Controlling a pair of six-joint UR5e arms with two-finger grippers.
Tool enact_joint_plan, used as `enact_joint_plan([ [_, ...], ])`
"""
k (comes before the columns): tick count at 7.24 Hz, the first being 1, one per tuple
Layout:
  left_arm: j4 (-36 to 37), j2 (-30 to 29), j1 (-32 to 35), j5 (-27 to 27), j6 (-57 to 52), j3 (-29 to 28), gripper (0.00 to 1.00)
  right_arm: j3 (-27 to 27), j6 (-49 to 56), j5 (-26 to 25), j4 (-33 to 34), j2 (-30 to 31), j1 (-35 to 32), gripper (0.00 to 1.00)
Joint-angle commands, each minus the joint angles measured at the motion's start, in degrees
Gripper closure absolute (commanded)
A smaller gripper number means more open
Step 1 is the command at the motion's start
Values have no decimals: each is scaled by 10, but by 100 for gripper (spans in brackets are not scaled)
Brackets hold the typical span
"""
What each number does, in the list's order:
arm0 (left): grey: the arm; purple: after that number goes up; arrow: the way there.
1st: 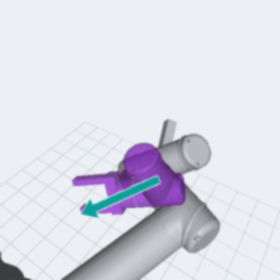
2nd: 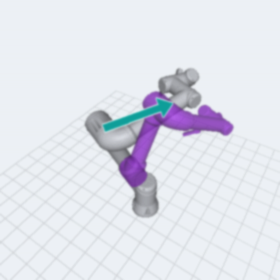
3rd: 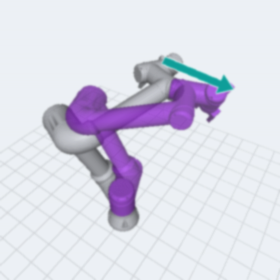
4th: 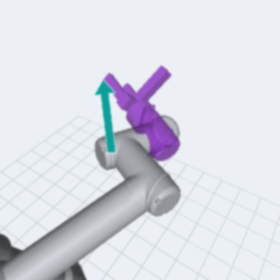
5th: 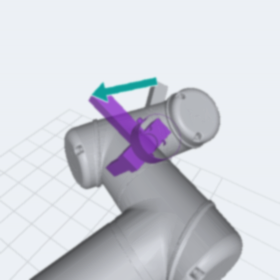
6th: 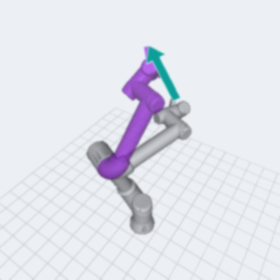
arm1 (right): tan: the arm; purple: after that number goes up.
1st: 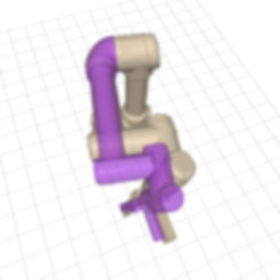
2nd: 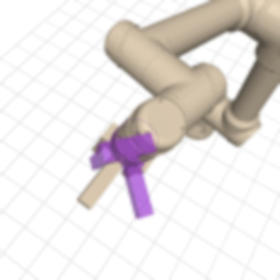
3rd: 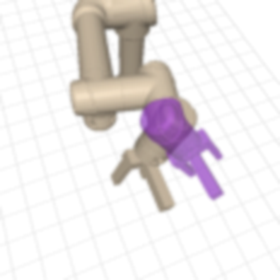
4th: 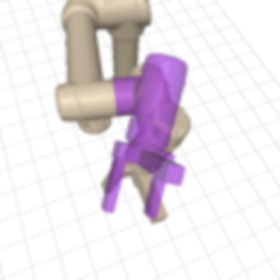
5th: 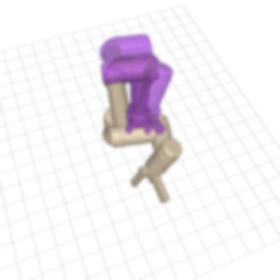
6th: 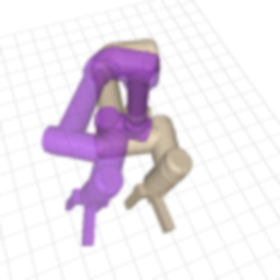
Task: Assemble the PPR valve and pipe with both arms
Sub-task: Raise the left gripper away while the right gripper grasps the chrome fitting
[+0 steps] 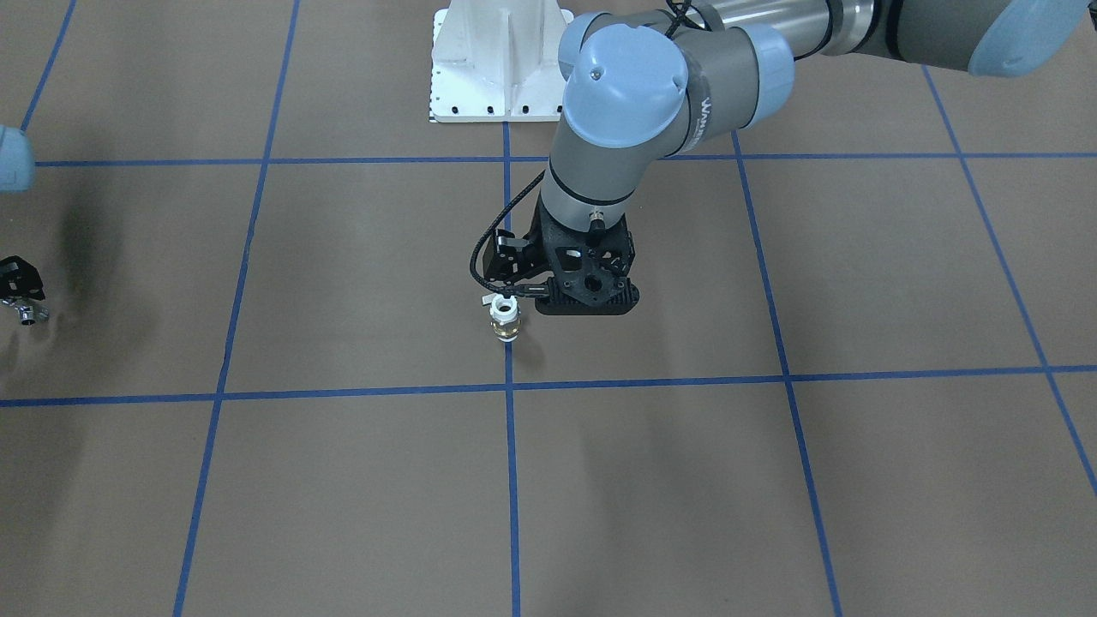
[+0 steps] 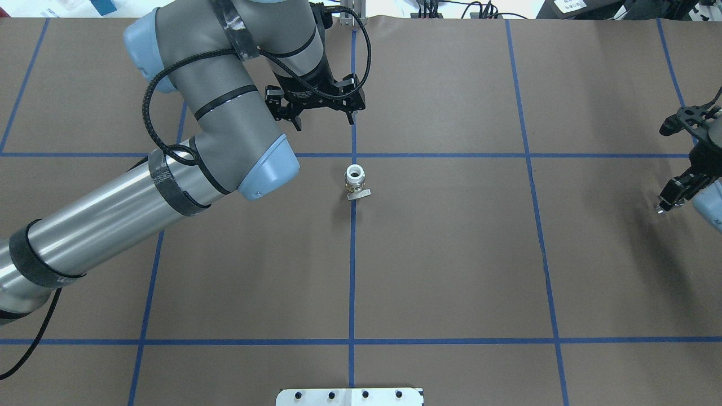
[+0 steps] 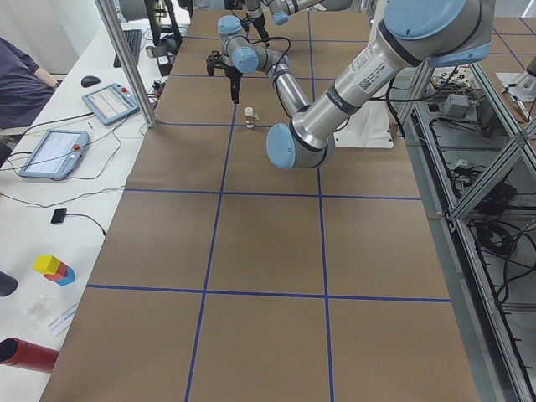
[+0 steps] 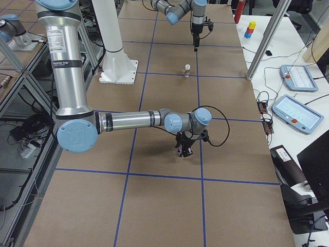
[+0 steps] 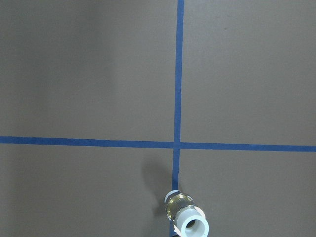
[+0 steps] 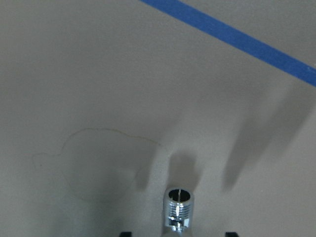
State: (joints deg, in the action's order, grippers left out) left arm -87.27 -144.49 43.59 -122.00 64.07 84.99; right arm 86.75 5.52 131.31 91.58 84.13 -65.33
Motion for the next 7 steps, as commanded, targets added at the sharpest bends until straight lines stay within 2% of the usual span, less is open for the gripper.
enact_joint_plan([
  [1,0,0,0,0,0,0,0,-1,-2,-3,1,0,5,39],
  [2,0,0,0,-1,0,-1,0,-1,-2,-3,1,0,5,43],
  [3,0,0,0,-1,0,0,0,-1,-2,-3,1,0,5,53],
  [4,1,0,0,0,1,0,0,-1,-1,-7,1,-5,6,69],
  [5,1,0,0,0,2,0,0,-1,-1,-18,1,-6,6,92],
  [6,0,-1,0,-1,5,0,0,0,-1,-29,0,-7,6,100],
  [7,1,0,1,-1,6,2,0,7,-1,-30,1,-8,5,100],
])
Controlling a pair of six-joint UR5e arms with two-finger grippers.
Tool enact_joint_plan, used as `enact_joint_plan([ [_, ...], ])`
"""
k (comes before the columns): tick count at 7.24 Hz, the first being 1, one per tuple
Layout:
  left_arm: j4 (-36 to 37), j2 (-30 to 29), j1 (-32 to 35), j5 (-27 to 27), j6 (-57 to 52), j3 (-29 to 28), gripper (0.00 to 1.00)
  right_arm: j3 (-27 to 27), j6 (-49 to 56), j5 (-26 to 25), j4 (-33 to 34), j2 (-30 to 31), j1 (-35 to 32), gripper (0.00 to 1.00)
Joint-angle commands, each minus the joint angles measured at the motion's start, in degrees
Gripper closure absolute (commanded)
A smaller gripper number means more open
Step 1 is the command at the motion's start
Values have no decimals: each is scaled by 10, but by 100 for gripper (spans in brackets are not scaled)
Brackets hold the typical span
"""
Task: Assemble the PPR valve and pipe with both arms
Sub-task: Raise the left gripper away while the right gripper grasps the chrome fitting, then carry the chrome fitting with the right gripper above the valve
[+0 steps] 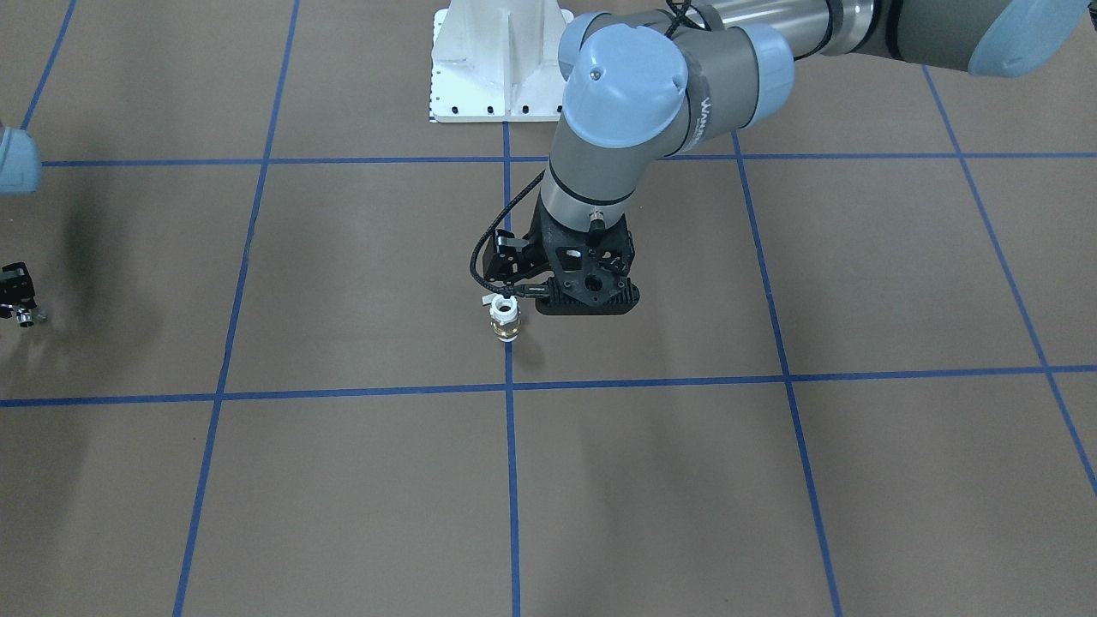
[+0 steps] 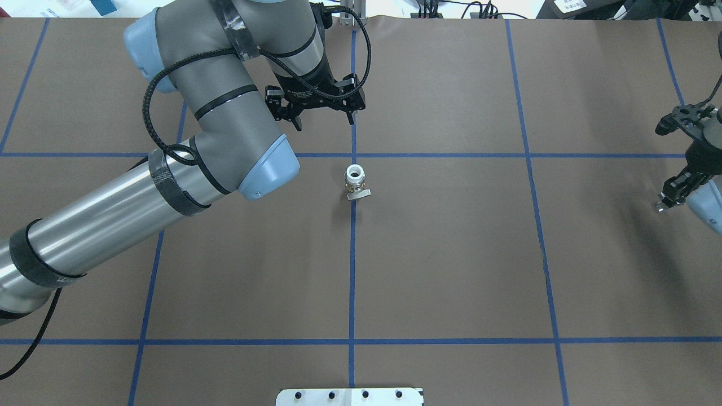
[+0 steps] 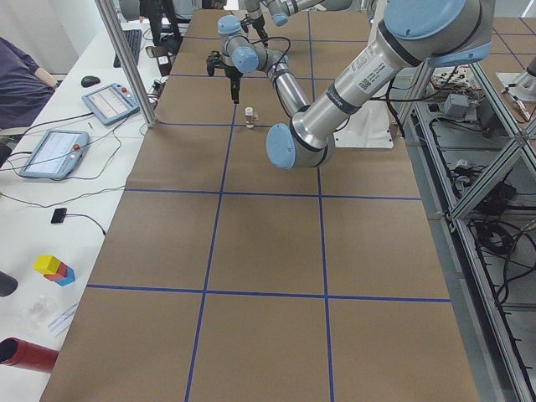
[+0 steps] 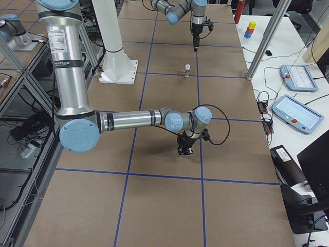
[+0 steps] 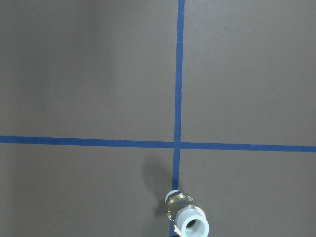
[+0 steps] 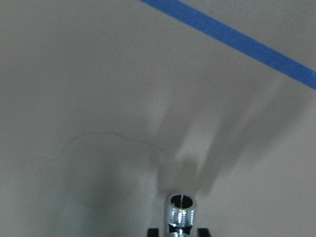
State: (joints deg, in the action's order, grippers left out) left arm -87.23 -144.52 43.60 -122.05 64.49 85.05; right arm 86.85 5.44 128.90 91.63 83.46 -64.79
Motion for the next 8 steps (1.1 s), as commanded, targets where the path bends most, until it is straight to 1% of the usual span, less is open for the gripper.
enact_joint_plan([
  [1,0,0,1,1,0,1,0,16,-2,-1,13,-22,-14,100],
  [2,1,7,3,1,-2,10,0,24,-2,2,87,-67,-39,100],
  [3,0,34,6,1,-11,40,0,31,-2,2,166,-122,-51,100],
  [4,1,71,24,1,-60,67,0,31,-4,2,220,-171,-52,100],
  [5,1,116,51,1,-127,92,0,29,-42,6,261,-221,-49,100],
  [6,2,156,85,-3,-193,107,0,31,-108,20,266,-254,-44,100],
  [7,1,192,116,-7,-253,116,0,46,-186,40,264,-276,-29,100],
  [8,0,228,147,-13,-323,119,0,79,-295,40,253,-296,12,100],
])
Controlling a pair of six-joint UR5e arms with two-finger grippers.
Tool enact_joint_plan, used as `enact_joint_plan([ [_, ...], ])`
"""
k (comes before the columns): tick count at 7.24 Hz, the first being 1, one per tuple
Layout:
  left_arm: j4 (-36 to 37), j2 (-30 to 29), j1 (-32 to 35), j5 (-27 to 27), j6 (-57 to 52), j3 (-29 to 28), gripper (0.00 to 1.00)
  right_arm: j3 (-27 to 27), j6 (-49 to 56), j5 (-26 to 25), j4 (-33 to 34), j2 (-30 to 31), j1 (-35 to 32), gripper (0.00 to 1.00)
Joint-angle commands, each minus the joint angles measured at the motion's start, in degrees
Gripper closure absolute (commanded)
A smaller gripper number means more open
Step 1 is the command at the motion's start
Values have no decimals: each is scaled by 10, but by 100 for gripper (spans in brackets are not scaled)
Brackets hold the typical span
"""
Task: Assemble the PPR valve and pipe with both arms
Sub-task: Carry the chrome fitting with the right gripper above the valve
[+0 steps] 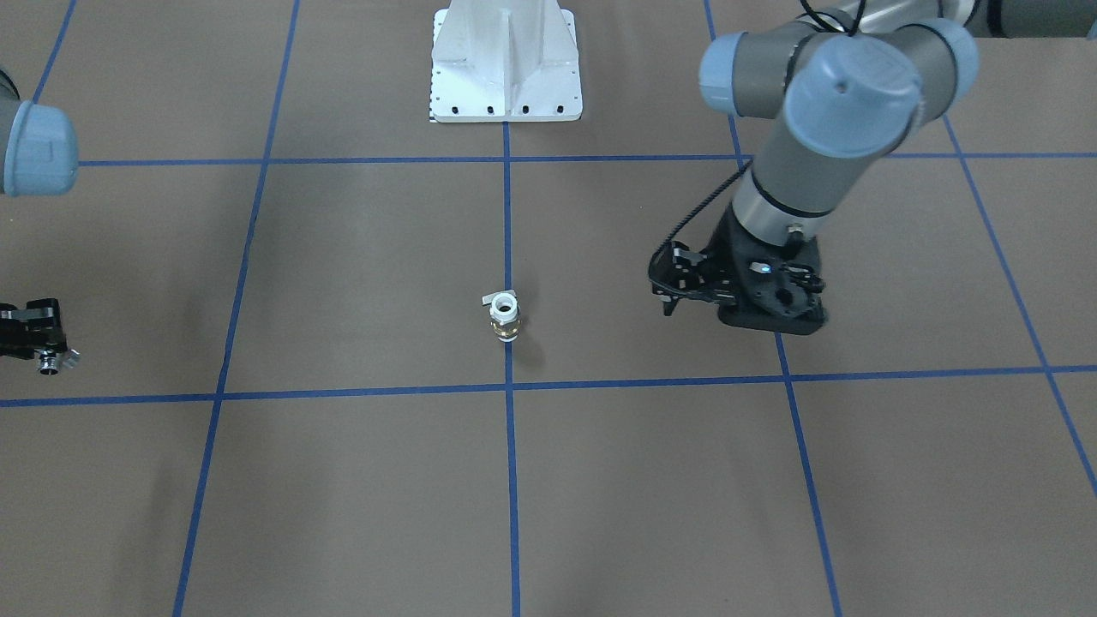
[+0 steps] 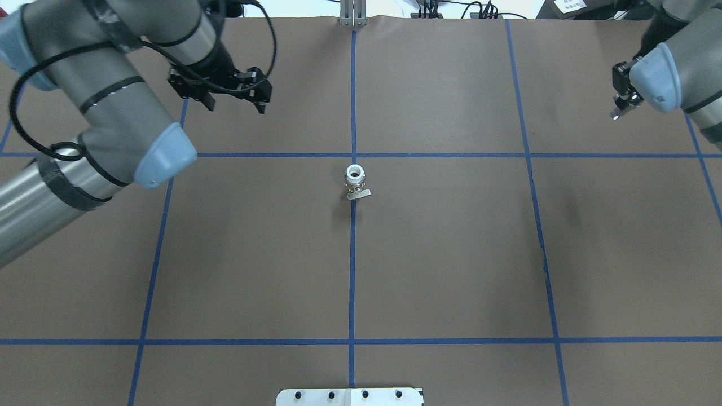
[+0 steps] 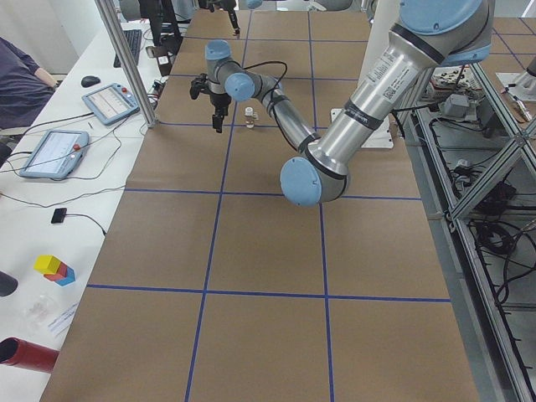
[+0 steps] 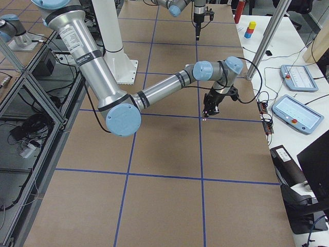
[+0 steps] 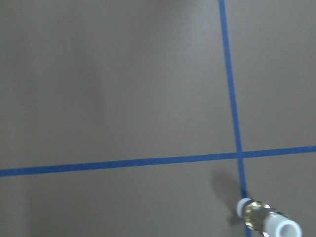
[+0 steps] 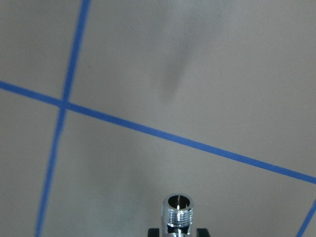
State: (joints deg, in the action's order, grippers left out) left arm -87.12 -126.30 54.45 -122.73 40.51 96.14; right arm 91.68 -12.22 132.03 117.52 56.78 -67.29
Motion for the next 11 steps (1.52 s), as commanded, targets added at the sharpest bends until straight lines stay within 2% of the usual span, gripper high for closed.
enact_joint_plan([
  [1,-5,74,65,-29,-127,7,0,31,-224,4,-17,-73,81,100],
  [3,-7,108,94,-34,-178,3,0,20,-414,-19,-18,-167,165,100],
  [4,-7,116,101,-34,-197,0,0,-9,-475,-19,-40,-201,181,100],
  [5,-7,116,101,-34,-197,-4,0,-47,-534,-19,-89,-218,198,100],
  [6,-9,116,101,-34,-198,-11,0,-113,-574,-18,-132,-251,209,100],
  [7,-12,116,101,-34,-198,-17,0,-162,-620,-18,-146,-281,225,100],
  [11,-14,117,99,-34,-197,-24,0,-180,-678,-19,-147,-279,258,100],
])
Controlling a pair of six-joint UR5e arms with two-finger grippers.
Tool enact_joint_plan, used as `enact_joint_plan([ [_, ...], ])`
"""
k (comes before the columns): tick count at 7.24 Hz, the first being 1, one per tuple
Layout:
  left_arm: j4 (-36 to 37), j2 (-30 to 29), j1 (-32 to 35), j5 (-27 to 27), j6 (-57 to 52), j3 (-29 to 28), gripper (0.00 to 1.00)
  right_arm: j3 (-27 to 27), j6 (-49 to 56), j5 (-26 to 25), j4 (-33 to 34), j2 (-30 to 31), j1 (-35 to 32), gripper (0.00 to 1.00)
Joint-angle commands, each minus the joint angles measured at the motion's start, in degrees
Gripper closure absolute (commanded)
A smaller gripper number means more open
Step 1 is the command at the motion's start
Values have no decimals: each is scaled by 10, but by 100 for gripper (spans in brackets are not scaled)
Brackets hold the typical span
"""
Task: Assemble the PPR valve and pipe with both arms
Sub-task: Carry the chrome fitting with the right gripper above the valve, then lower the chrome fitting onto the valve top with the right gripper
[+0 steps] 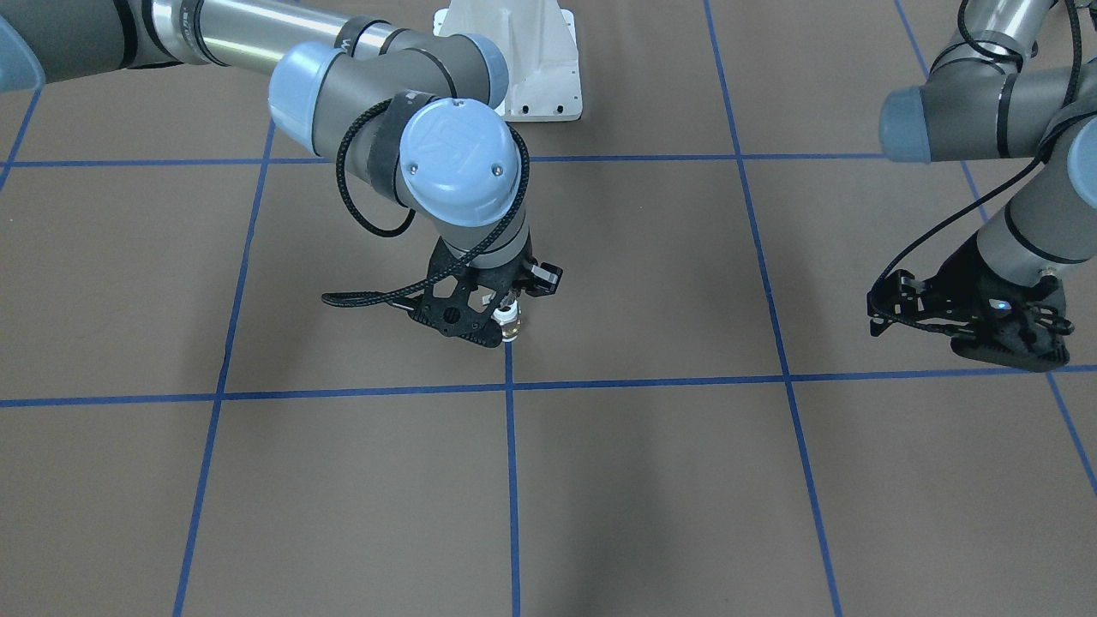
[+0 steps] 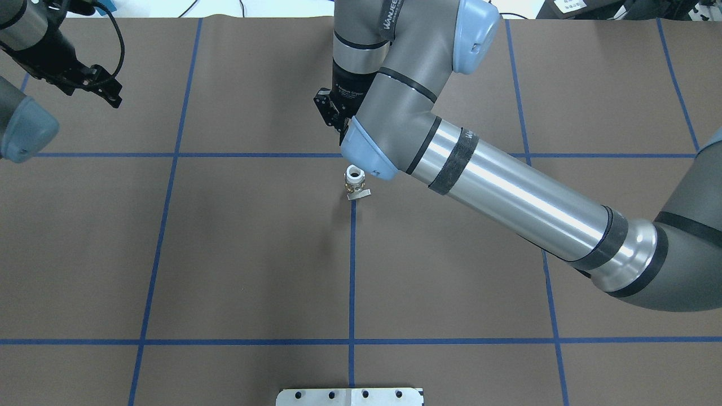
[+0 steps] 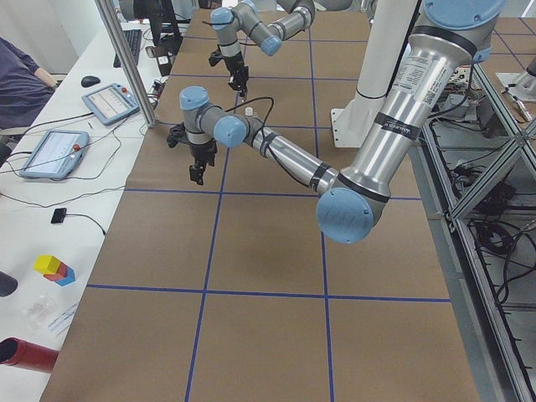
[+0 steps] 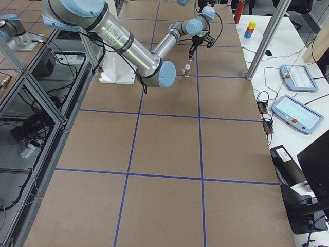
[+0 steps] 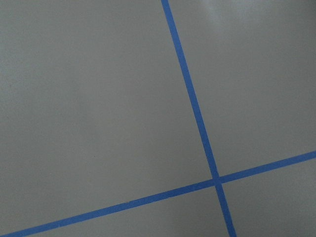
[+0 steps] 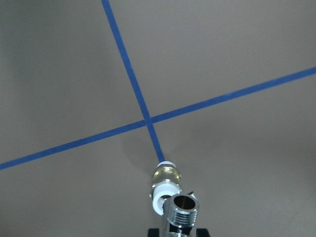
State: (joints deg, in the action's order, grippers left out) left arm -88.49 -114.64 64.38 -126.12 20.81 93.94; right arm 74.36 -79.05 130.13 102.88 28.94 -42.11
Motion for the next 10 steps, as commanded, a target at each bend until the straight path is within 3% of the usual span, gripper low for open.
enact_joint_plan([
  [1,0,0,-2,0,0,-2,0,-7,-8,0,0,1,7,100],
  [10,0,0,-4,0,0,-6,0,-21,5,-2,-38,18,12,100],
])
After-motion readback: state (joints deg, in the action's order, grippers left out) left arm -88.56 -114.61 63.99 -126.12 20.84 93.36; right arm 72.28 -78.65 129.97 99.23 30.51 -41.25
